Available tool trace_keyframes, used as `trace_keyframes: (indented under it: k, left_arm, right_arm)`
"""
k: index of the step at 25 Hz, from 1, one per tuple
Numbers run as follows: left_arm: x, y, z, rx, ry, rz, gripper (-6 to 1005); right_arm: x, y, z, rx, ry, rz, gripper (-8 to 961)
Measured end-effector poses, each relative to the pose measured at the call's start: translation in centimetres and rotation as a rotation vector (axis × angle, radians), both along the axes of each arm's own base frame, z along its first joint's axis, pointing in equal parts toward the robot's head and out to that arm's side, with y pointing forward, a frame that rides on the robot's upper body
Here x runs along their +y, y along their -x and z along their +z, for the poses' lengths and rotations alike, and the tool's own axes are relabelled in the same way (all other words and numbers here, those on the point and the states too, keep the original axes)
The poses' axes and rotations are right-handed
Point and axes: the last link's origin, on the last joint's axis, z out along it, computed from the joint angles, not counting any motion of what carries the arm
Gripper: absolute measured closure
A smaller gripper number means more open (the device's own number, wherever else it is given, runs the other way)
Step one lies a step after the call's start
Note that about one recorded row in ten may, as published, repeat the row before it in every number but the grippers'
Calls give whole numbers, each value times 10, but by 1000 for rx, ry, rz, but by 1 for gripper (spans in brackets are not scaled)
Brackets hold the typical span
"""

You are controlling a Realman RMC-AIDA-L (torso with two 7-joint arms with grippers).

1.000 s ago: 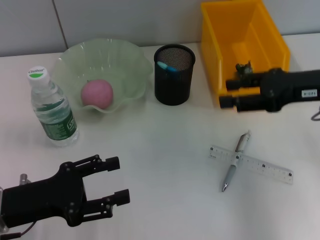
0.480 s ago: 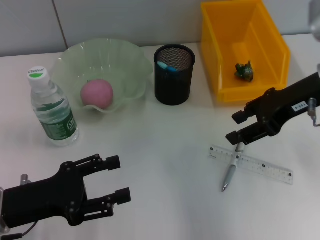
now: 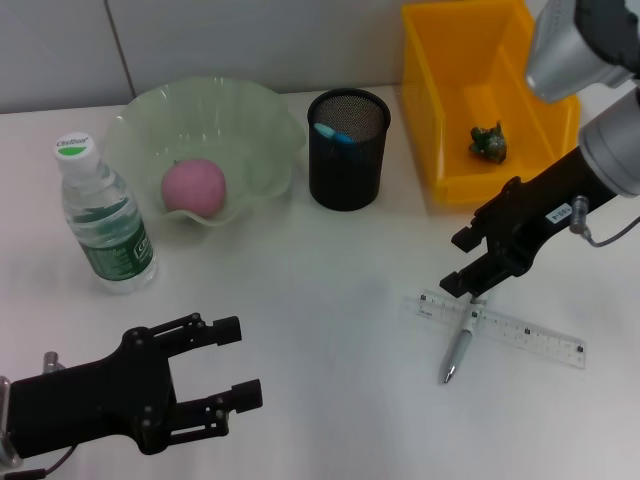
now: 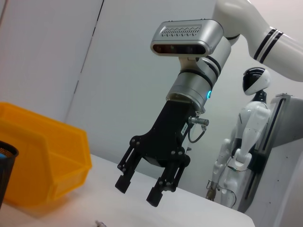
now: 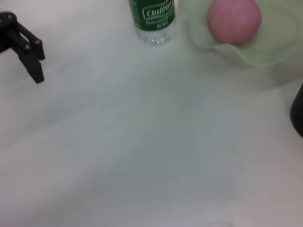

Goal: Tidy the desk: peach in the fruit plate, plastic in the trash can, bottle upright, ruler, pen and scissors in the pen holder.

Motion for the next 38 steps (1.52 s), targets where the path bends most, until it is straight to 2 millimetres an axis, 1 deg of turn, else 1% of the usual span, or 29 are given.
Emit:
trace_keyframes:
  k: [5,12,13,28,35,38]
  left_arm:
    - [1,2,-2,30,2,-6,219]
    - [5,8,-10,147,26,-30,219]
    - [5,10,-10,166,26,-34,219]
    - [6,14,-12,219,45,-41,219]
    - [6,16,-10,219,37,-38,220]
    - [6,16,-10,219,36,-38,223]
  right_arm:
    - [0,-1,-7,-40,14,7,302]
    - [-1,-9,-18,-64,38,-13,304]
    - [0,-12,-23,-74,41,-12,304]
    - [6,-15,-53,-171,40,76,307]
    - [10,-15,-60,-179,46,86,308]
    - [13,-15,-67,-192,53,97,309]
